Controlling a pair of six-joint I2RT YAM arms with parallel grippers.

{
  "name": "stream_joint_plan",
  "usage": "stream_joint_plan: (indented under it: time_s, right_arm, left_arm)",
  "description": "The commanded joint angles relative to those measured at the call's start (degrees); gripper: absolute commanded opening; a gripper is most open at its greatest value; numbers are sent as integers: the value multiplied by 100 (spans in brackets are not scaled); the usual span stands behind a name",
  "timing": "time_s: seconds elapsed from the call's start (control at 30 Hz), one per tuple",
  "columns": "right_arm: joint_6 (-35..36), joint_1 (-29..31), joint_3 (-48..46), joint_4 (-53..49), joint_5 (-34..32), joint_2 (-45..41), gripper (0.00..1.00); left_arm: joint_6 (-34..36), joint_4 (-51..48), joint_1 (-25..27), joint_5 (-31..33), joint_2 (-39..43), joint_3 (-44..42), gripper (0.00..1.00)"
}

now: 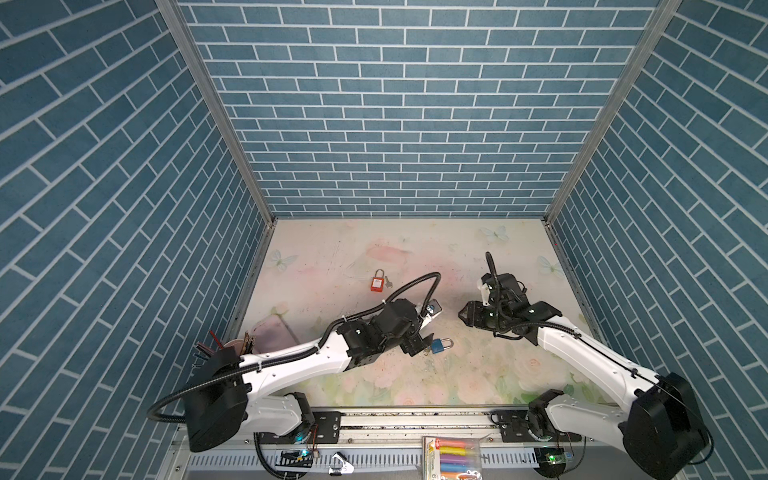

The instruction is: Lock with the key

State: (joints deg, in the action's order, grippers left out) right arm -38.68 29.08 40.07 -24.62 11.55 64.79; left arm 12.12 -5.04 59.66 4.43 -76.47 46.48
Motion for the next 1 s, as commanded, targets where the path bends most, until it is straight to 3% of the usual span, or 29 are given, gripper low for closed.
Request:
stream_joint_plan:
  time_s: [0.0, 0.4, 0.97]
  right_arm:
    - [-244, -270, -415, -6, 308, -289, 54]
    - [8, -693, -799, -11, 310, -757, 54]
    - [-133, -695, -1160, 405, 312, -1199, 53]
  left_arm:
    - [616, -418, 103, -379, -403, 105, 87]
    - [628, -212, 199, -1475, -1483, 385, 87]
    - [722, -161, 155, -1190, -2415, 778, 86]
